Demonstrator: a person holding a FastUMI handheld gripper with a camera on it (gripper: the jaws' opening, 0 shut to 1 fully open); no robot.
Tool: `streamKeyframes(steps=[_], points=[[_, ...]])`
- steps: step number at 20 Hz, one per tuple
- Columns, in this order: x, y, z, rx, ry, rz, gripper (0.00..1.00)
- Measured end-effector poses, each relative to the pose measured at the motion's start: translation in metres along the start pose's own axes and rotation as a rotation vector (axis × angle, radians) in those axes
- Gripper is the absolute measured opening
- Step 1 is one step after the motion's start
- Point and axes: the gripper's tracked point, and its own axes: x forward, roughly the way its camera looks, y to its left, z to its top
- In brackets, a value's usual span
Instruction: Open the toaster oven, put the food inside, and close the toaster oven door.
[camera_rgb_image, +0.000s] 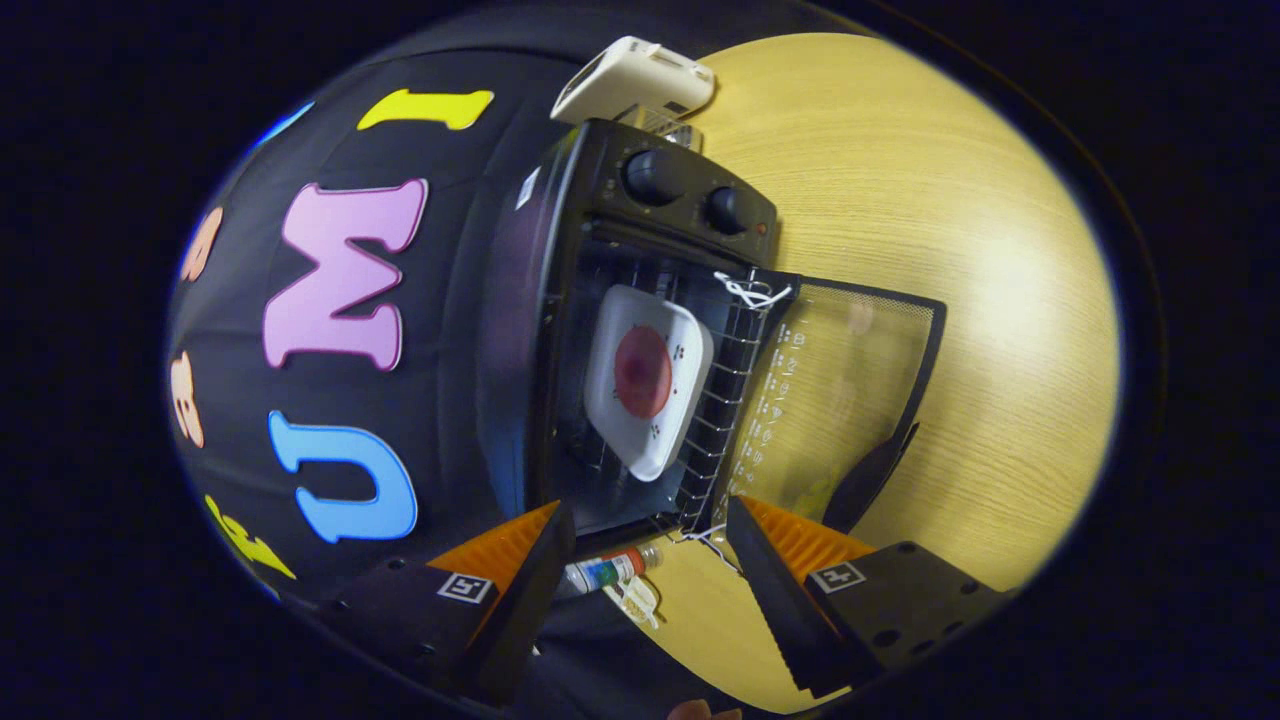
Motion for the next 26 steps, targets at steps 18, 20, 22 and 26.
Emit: streamKeyframes(steps=[18,20,22,26], points=[[-0.047,-0.091,-0.002,-1.095,-0.001,-0.262,0.99],[-0.044,-0.112,-0.018,-1.150,0.047,-0.305,0.99],[-0.036,-0.125,-0.024,-1.188,0.080,-0.334,0.99],[-0.014,-0.149,-0.037,-1.226,0.141,-0.388,1.00]])
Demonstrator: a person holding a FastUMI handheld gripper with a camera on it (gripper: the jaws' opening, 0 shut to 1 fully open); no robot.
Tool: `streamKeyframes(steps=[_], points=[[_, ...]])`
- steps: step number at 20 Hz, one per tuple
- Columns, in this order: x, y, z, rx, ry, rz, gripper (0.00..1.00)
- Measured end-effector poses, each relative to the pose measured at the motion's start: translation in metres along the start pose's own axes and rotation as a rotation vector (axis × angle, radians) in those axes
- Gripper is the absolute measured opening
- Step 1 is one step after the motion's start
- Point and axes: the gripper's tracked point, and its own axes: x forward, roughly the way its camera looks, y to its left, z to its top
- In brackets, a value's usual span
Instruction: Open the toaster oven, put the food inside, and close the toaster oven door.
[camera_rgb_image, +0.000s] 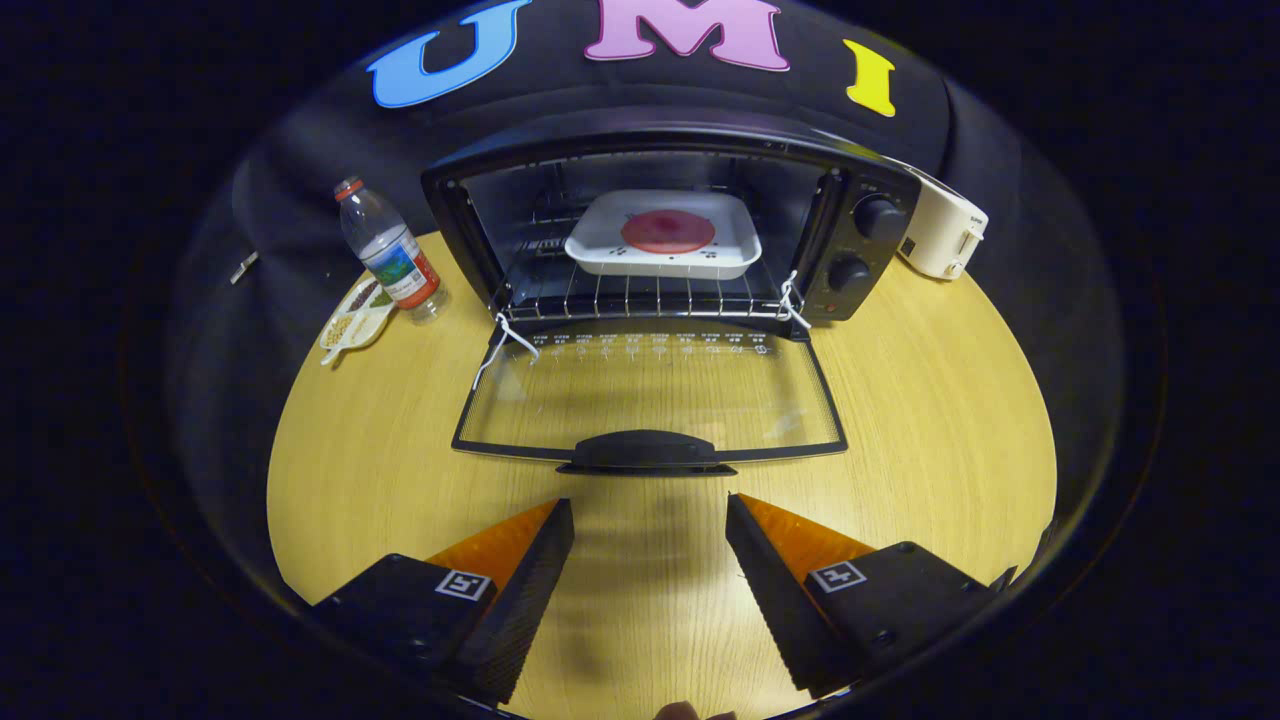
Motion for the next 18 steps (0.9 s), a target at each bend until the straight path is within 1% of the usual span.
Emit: streamKeyframes(steps=[5,8,10,12,18], points=[[0.035,0.002,-0.011,0.023,0.078,-0.035,0.99],[0.053,-0.007,-0.009,0.031,0.097,-0.060,1.00],[0.058,-0.007,-0.001,0.051,0.088,-0.066,1.00],[0.061,-0.007,-0.001,0.049,0.110,-0.069,0.99],[0.048,-0.006,0.003,0.044,0.064,-0.063,0.99]])
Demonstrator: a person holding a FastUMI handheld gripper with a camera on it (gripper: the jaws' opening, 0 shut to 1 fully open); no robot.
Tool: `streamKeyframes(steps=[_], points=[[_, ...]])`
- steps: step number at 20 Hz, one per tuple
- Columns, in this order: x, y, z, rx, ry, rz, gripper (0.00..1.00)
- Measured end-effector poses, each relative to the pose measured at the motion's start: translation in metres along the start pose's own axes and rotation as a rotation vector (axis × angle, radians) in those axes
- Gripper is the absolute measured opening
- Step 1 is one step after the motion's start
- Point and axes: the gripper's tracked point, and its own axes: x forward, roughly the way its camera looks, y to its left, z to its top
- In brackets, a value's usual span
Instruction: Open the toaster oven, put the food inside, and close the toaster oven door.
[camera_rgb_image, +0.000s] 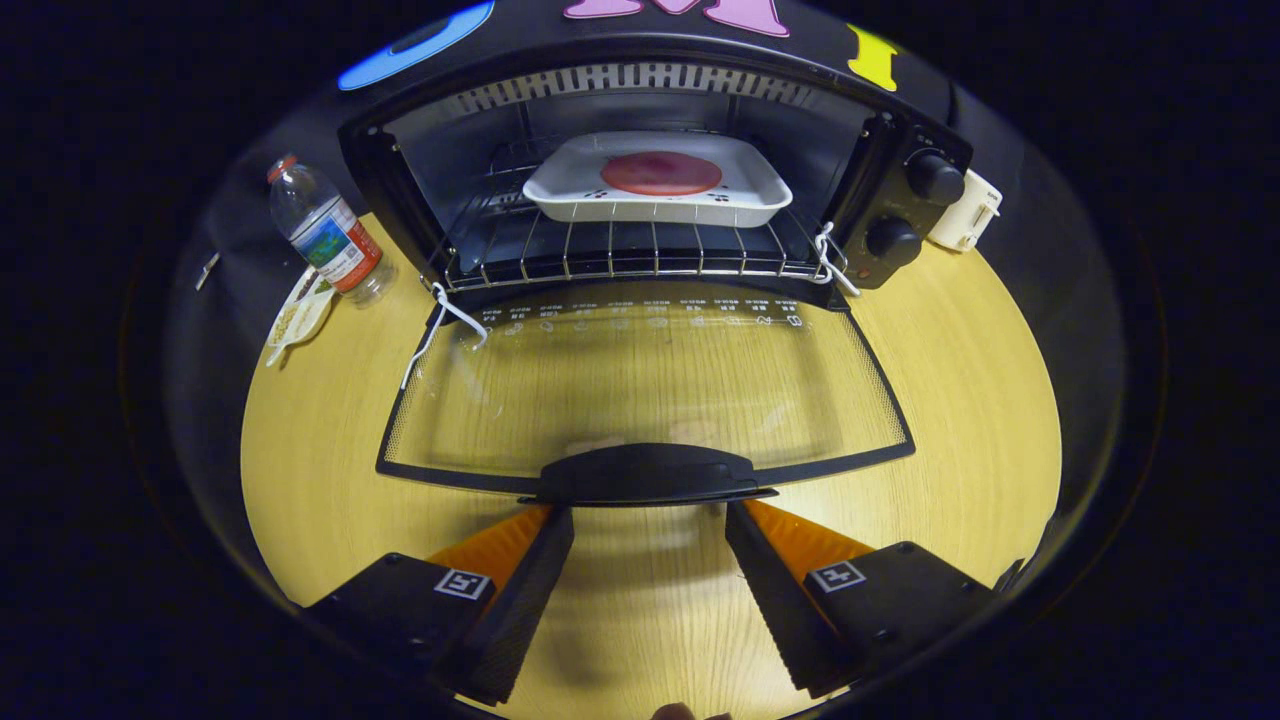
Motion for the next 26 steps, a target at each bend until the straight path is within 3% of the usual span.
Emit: streamKeyframes(steps=[8,18,26], points=[[-0.044,0.001,0.026,0.013,-0.139,0.050,0.99],[-0.174,-0.002,0.111,0.042,-0.530,0.107,1.00],[-0.275,-0.033,0.117,0.055,-0.714,0.134,0.99]])
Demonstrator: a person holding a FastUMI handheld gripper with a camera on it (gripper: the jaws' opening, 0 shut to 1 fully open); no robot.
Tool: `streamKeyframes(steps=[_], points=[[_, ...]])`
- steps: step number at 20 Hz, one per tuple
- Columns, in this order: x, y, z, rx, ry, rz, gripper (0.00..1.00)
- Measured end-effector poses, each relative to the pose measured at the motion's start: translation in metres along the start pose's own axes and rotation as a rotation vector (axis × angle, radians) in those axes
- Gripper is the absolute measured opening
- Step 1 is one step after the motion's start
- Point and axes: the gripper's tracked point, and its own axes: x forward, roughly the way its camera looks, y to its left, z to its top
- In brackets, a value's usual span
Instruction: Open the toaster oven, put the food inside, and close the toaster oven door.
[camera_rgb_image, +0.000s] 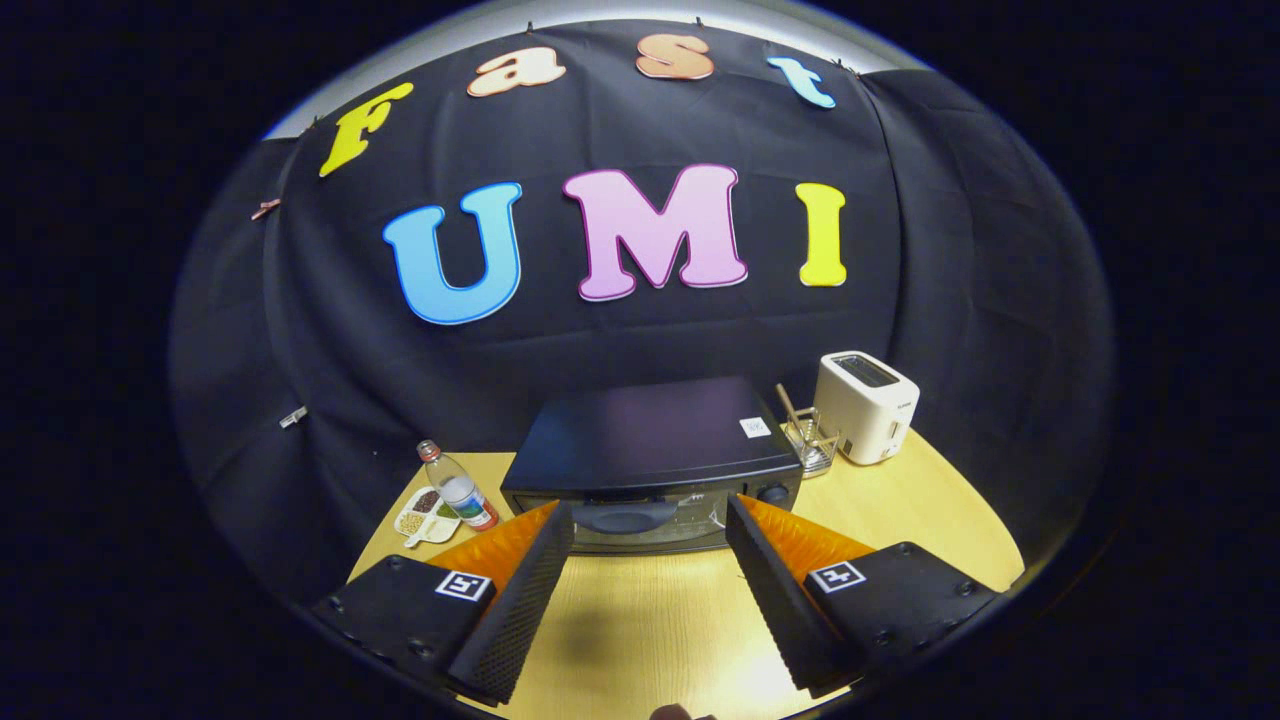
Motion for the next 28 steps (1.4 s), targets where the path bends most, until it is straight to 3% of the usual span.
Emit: streamKeyframes(steps=[5,9,15,28], points=[[-0.056,-0.011,0.053,-0.037,-0.149,0.004,0.99],[-0.082,-0.014,0.072,0.026,-0.183,0.022,0.99],[-0.117,-0.045,0.106,0.005,-0.284,-0.027,0.99],[-0.156,-0.050,0.116,-0.017,-0.355,-0.013,0.99]])
